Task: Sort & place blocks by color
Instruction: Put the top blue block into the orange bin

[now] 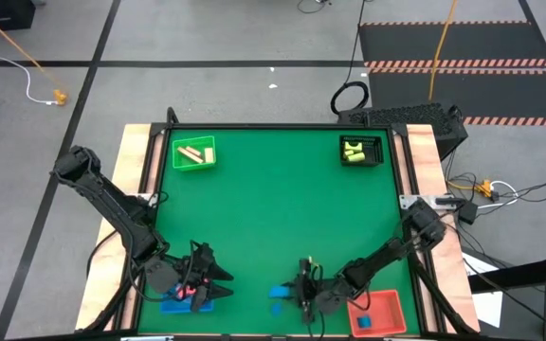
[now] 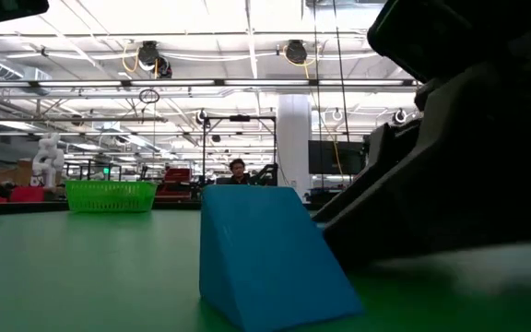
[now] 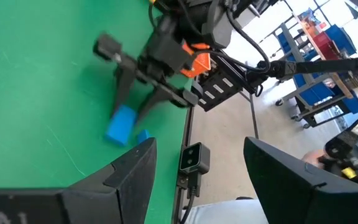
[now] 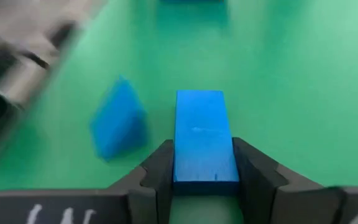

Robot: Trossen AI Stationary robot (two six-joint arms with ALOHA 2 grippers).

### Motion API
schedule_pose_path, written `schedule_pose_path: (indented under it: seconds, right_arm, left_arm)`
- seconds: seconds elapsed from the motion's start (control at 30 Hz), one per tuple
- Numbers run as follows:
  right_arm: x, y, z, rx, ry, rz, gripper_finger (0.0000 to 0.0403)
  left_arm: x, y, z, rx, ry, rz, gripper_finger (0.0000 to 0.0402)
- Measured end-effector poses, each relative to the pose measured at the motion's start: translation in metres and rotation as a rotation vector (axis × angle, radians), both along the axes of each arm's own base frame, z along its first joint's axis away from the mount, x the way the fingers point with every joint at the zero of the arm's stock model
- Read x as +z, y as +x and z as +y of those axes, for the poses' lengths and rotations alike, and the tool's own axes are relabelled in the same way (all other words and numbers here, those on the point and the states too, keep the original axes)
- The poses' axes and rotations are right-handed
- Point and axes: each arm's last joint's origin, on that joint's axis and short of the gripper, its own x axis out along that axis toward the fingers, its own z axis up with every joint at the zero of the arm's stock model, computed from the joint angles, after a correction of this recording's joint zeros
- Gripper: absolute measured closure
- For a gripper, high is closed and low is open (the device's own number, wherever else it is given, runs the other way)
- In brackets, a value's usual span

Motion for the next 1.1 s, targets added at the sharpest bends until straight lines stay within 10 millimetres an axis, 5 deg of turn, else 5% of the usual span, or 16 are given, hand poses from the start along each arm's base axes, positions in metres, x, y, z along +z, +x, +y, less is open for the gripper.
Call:
schedule_pose_path:
  seconds: [0.37, 0.63, 0.83, 1.1]
  right_arm:
    - [0.092, -0.026, -0.04, -0.113, -0.032, 0.162, 0.0288]
    - [0.148, -0.064, -0.039, -0.109, 0.126, 0.119, 0.0288]
    - [0.164, -0.1, -0.023, -0.018, 0.346, 0.242, 0.0282]
    - [0.159, -0.14, 0.004, 0.009, 0.549, 0.487, 0.0283]
  left_arm:
    - [0.0, 0.001, 0.002, 0.046, 0.055, -0.028, 0.016]
    - [0.001, 0.001, 0.003, 0.092, 0.079, -0.045, 0.016]
    - [0.001, 0.001, 0.004, 0.092, 0.108, -0.053, 0.016]
    - [0.001, 0.001, 0.004, 0.09, 0.156, -0.066, 0.016]
